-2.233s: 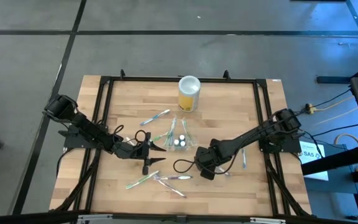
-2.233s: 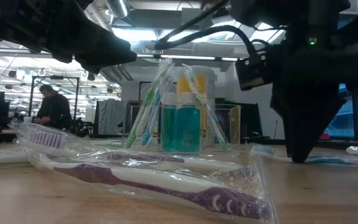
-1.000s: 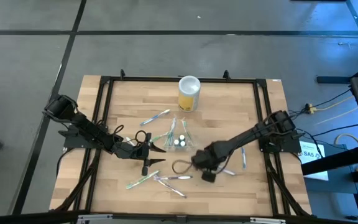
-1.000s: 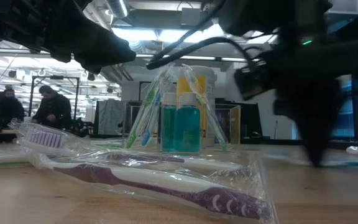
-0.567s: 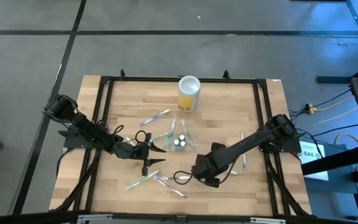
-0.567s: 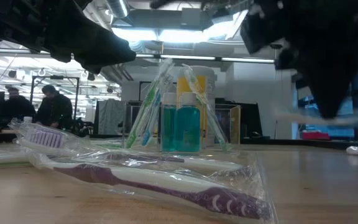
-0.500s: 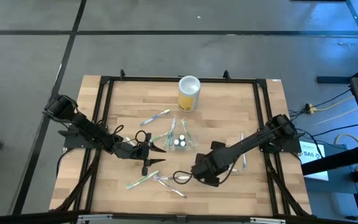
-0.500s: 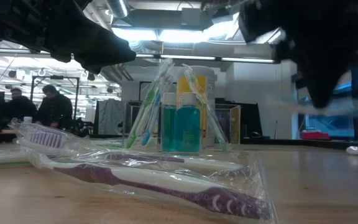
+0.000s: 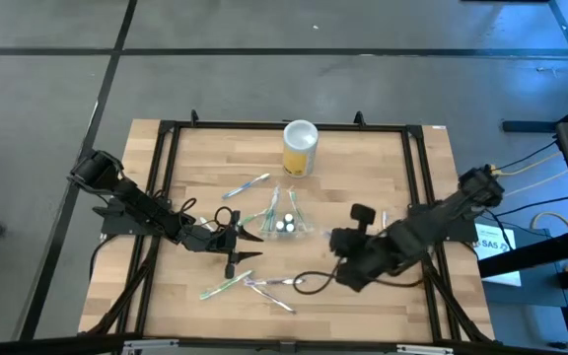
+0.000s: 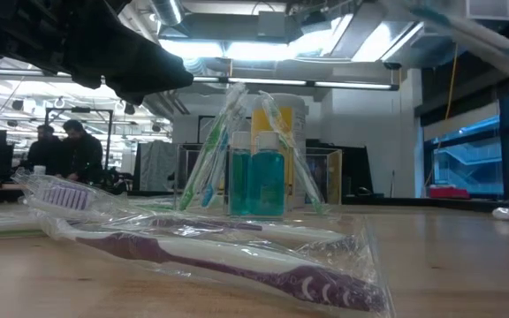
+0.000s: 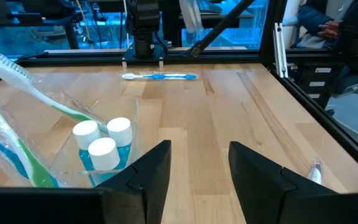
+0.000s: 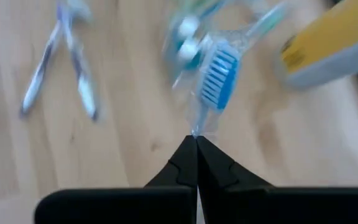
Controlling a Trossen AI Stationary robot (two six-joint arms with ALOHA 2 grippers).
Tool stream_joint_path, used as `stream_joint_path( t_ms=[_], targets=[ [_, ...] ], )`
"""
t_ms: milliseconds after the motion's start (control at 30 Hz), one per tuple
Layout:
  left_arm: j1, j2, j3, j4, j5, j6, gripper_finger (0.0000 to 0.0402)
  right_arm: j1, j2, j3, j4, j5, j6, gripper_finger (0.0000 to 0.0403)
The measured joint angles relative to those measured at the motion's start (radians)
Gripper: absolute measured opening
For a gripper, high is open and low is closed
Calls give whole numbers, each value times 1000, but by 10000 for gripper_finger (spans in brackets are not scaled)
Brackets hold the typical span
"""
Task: Pick & Place toothbrushing station
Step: Put the blue toothbrush into the transparent organizer
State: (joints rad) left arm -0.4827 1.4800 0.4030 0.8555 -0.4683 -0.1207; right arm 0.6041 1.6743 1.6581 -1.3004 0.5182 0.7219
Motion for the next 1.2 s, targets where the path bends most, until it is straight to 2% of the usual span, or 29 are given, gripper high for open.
stream_joint_path(
  t_ms=[167, 267, 433, 533, 667, 833, 967, 1100, 1200],
  targets=[
    [0, 0, 0, 0, 0, 0, 159, 61, -83, -7, 34, 224, -19, 0],
    [0, 0, 0, 4, 0, 0, 159, 99, -133, -60, 75, 355, -42, 0],
    [0, 0, 0, 9, 0, -13, 159, 123, -268, -247, 231, 441, -52, 0],
    [0, 0, 0, 9, 0, -16, 159, 123, -368, -399, 406, 456, -89, 0],
    [0, 0, 0, 15, -1, -24, 159, 119, -483, -605, 778, 460, -283, 0],
    [1, 0, 0, 50, -1, -24, 159, 75, -565, -823, 1211, 423, -542, 0],
    [8, 0, 0, 62, -1, -23, 159, 9, -602, -977, 1487, 351, -659, 0],
    [17, 0, 0, 61, 0, -24, 159, -54, -611, -1087, 1703, 271, -730, 0],
    [22, 0, 0, 61, 0, -24, 159, -89, -611, -1126, 1788, 236, -760, 0]
  ],
)
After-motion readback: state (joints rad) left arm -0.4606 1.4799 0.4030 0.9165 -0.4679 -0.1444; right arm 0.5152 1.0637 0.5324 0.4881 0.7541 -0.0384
